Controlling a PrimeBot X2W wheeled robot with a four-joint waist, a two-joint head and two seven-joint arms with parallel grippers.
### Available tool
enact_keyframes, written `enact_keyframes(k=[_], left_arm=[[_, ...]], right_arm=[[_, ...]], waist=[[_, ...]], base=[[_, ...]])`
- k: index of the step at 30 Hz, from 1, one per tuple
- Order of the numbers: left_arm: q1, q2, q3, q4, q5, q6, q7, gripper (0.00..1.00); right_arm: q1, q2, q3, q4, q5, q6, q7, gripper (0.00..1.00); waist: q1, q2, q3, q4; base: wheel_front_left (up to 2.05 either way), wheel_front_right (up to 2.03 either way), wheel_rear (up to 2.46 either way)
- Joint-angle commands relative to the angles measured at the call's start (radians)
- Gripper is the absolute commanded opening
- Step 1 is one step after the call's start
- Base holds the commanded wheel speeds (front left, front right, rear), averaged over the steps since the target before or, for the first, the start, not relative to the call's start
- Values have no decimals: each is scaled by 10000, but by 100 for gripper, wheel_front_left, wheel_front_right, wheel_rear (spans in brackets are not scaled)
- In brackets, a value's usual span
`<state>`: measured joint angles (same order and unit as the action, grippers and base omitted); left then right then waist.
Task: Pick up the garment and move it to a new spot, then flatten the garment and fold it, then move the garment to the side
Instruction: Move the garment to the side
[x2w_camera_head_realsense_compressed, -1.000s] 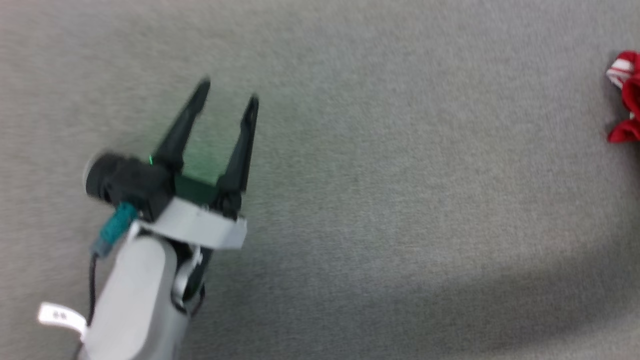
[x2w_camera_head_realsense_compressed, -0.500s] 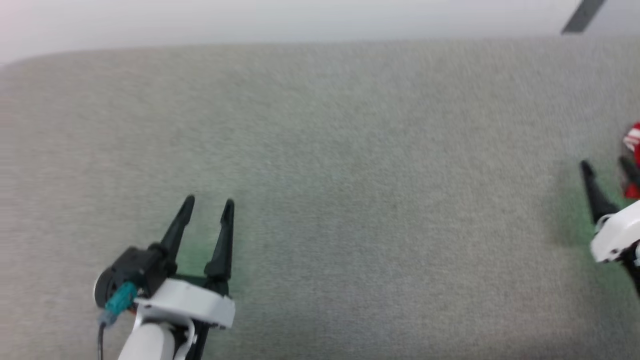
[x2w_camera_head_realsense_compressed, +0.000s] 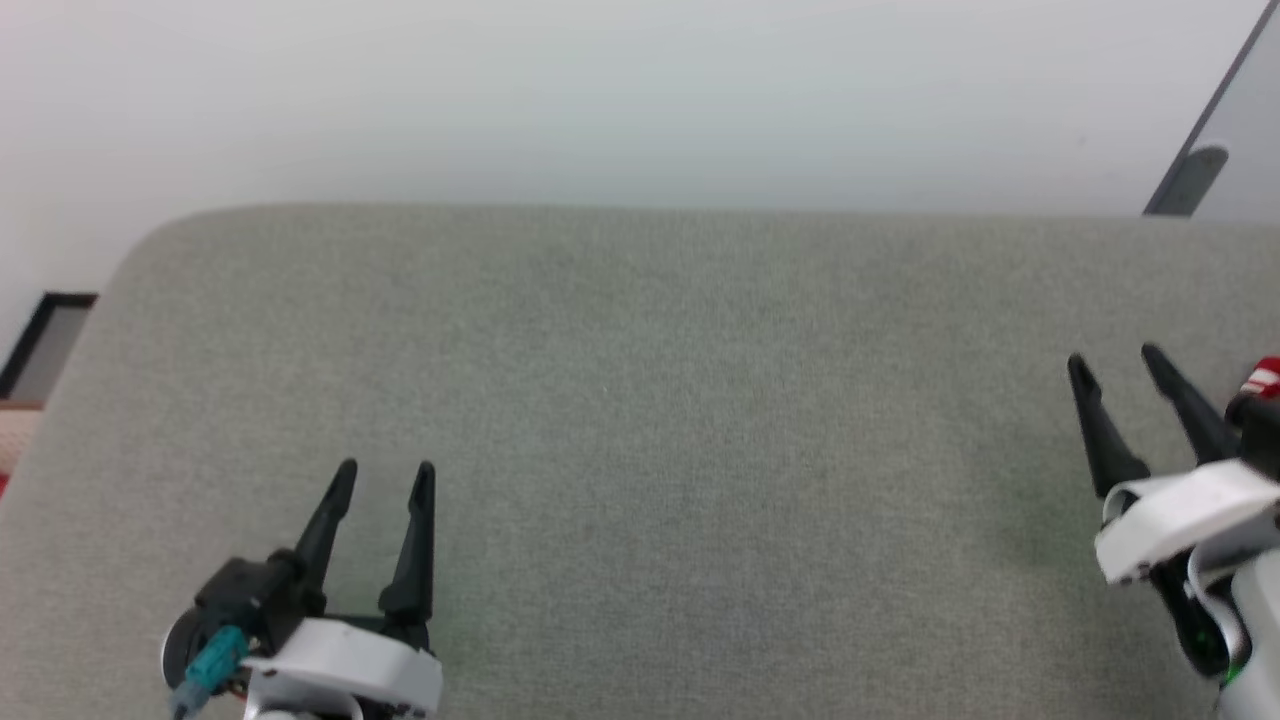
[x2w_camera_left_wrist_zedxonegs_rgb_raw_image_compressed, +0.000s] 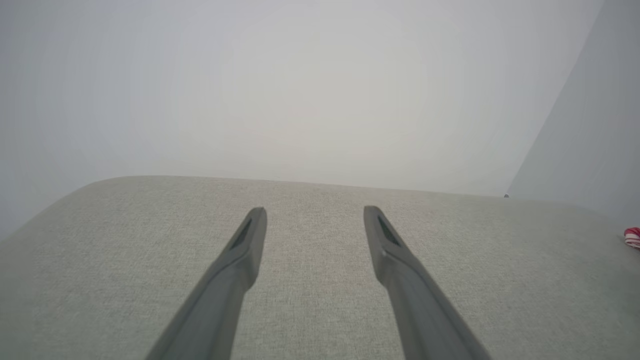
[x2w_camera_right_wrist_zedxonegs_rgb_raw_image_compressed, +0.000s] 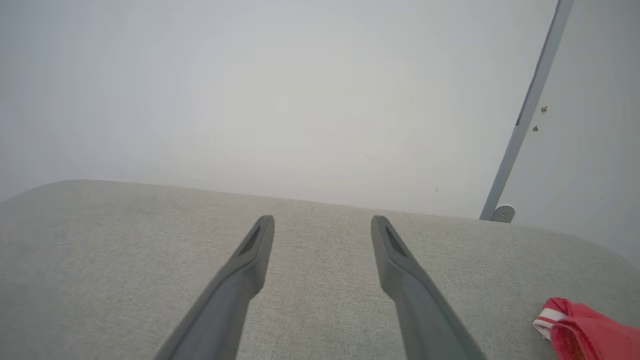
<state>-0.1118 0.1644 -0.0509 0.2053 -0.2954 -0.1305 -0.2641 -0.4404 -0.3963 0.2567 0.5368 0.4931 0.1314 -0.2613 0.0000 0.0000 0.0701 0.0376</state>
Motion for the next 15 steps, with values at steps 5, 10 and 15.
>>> enact_keyframes(k=[5, 10, 15], left_arm=[[509, 48, 66, -227, -32, 2, 9, 100], [1017, 68, 117, -563, -63, 2, 9, 100], [1587, 29, 100, -895, -138, 0, 9, 100]], right_arm=[[983, 146, -527, -716, -227, -17, -42, 100], [1877, 198, -1020, -1487, -395, -17, -43, 100], [2670, 262, -1405, -2189, -494, -17, -22, 100]], waist=[[0, 0, -636, 106], [0, 0, -761, 61], [0, 0, -842, 55]], base=[[0, 0, 0], [0, 0, 0], [0, 0, 0]])
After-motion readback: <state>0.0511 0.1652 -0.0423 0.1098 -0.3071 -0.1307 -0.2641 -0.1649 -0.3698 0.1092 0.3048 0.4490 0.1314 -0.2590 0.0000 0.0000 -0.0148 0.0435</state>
